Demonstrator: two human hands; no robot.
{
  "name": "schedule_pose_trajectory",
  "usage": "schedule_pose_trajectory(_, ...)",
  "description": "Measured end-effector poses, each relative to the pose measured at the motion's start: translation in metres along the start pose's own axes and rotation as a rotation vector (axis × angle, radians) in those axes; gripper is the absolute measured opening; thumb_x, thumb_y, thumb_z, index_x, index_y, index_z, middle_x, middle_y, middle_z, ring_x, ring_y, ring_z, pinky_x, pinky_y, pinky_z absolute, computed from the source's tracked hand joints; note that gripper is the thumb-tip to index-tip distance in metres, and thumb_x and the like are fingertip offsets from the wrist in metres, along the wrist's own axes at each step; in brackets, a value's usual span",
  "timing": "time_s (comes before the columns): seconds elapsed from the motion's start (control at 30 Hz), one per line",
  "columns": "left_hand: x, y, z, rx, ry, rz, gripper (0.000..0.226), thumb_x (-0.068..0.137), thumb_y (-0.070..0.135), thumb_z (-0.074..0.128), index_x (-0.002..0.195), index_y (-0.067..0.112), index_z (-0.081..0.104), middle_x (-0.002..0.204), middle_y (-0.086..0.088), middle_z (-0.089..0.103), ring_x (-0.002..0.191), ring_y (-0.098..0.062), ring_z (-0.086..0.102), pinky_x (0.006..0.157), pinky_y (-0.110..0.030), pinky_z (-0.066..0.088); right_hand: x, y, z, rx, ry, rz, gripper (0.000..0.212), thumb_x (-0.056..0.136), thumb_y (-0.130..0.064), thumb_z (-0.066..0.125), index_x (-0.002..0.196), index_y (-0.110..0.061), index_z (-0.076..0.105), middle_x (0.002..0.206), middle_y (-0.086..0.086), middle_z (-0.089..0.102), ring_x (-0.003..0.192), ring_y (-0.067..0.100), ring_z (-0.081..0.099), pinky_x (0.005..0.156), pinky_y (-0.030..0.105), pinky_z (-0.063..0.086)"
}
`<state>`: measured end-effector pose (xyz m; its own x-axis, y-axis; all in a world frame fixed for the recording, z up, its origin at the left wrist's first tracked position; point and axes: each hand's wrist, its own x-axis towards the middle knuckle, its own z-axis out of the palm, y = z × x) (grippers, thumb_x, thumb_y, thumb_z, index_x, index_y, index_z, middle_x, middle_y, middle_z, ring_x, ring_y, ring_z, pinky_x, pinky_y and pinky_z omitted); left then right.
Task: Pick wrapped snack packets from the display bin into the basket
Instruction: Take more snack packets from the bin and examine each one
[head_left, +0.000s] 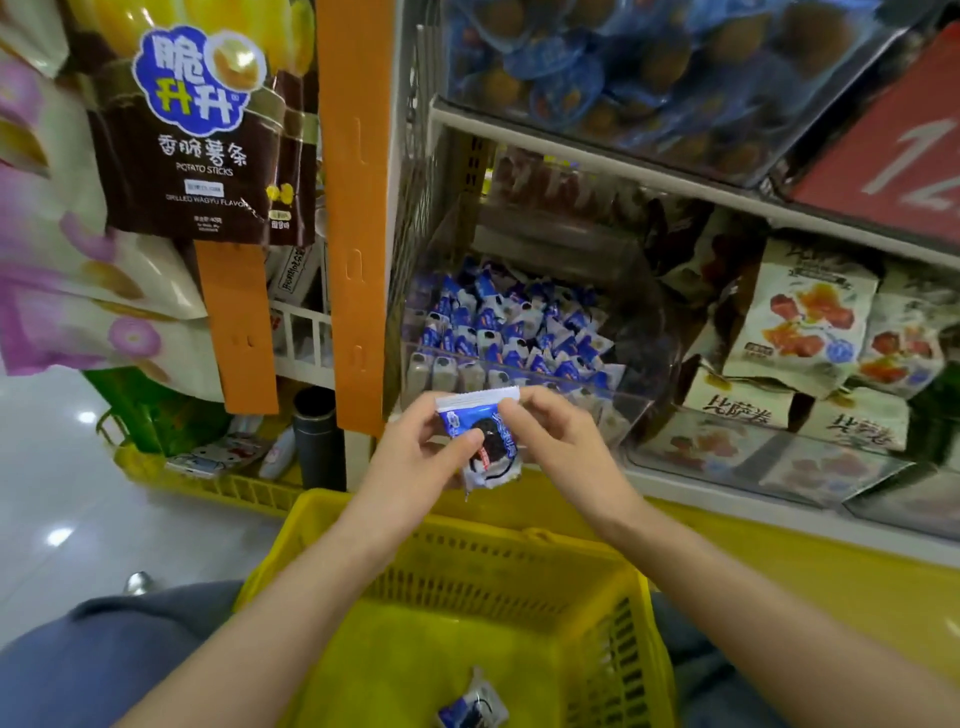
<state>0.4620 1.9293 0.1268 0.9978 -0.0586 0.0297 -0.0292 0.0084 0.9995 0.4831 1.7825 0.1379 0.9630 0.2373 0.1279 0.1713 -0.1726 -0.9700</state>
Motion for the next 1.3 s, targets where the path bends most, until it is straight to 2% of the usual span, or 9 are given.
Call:
schedule_pose_trajectory(0.13,0.000,-0.004,0.006,-0.047,0.023,-0.004,0.017,0.090,0.013,0.056,0.107,0.014,0.061,0.094,-0.003,0.069,0.082,-0.008,0.066,0.072,-0.029,0.056,-0.001,0.008,0.002,0.017,0.066,-0.013,0.010,0.090,-0.008,0.056,0.095,-0.012,0.064,0.081,-0.005,0.067,0.071,-0.002,0.061,0.061,0.011,0.046)
schedule_pose_trajectory(0.3,0.004,-0.008,0.012,-0.160,0.091,-0.093,0.019,0.094,0.024,0.050,0.086,0.013,0.063,0.077,-0.001,0.069,0.076,-0.013,0.069,0.066,-0.036,0.057,-0.002,0.010,0.000,-0.035,0.073,0.014,0.007,0.090,-0.011,0.057,0.088,-0.009,0.064,0.086,0.013,0.069,0.078,0.019,0.066,0.068,0.031,0.055)
schedule_pose_trajectory(0.53,0.007,-0.013,0.016,-0.251,0.074,-0.219,0.025,0.095,0.027,0.048,0.080,0.024,0.067,0.072,0.002,0.071,0.072,-0.012,0.069,0.067,-0.035,0.054,-0.010,0.010,-0.001,-0.469,0.115,-0.191,0.008,0.089,-0.018,0.059,0.089,-0.012,0.064,0.081,0.001,0.066,0.075,0.014,0.063,0.068,0.038,0.053)
schedule_pose_trajectory(0.6,0.008,-0.014,0.015,-0.269,-0.006,-0.245,0.018,0.092,0.033,0.052,0.092,0.024,0.067,0.083,0.002,0.073,0.081,-0.014,0.069,0.074,-0.037,0.055,-0.009,0.010,-0.004,-0.397,0.175,-0.141,0.007,0.090,-0.017,0.058,0.088,-0.012,0.063,0.080,0.005,0.066,0.075,0.019,0.063,0.067,0.041,0.054)
schedule_pose_trajectory(0.73,0.005,-0.016,0.016,-0.215,-0.107,-0.253,0.051,0.066,0.035,0.070,0.111,0.014,0.059,0.096,-0.002,0.073,0.085,-0.015,0.070,0.072,-0.028,0.056,-0.004,0.006,-0.012,-0.060,0.315,0.079,0.006,0.093,-0.009,0.052,0.094,-0.007,0.058,0.090,0.015,0.068,0.075,0.019,0.067,0.059,0.028,0.057)
schedule_pose_trajectory(0.87,0.004,-0.017,0.017,-0.164,0.024,-0.186,0.025,0.079,0.014,0.070,0.102,0.011,0.062,0.094,-0.007,0.070,0.075,-0.011,0.069,0.065,-0.018,0.055,-0.006,0.007,-0.017,0.167,0.242,0.257,0.008,0.094,-0.005,0.049,0.100,-0.007,0.053,0.094,0.009,0.068,0.074,0.010,0.068,0.062,0.024,0.058)
schedule_pose_trajectory(1.07,0.009,-0.016,0.012,-0.010,0.131,-0.070,0.023,0.080,0.012,0.070,0.101,0.017,0.063,0.090,0.003,0.068,0.079,-0.004,0.063,0.064,-0.012,0.051,-0.013,0.011,-0.031,-0.162,-0.098,0.366,0.039,0.082,-0.001,0.065,0.118,-0.010,0.050,0.104,0.009,0.067,0.086,0.013,0.064,0.071,0.021,0.054)
schedule_pose_trajectory(1.2,0.008,-0.014,0.011,0.092,0.074,-0.014,0.019,0.078,0.006,0.071,0.091,0.018,0.064,0.081,0.008,0.065,0.066,0.005,0.062,0.059,-0.008,0.049,-0.017,0.015,-0.028,-0.211,-0.052,0.280,0.035,0.080,-0.025,0.070,0.111,-0.021,0.054,0.101,-0.004,0.067,0.092,0.008,0.064,0.083,0.024,0.053)
schedule_pose_trajectory(1.3,0.006,-0.013,0.012,0.142,0.056,0.002,0.022,0.077,0.007,0.072,0.083,0.025,0.061,0.078,0.012,0.064,0.064,0.006,0.062,0.057,-0.010,0.050,-0.017,0.015,-0.026,-0.232,0.026,0.226,0.029,0.079,-0.031,0.069,0.104,-0.018,0.060,0.097,0.001,0.068,0.090,0.018,0.065,0.082,0.032,0.054)
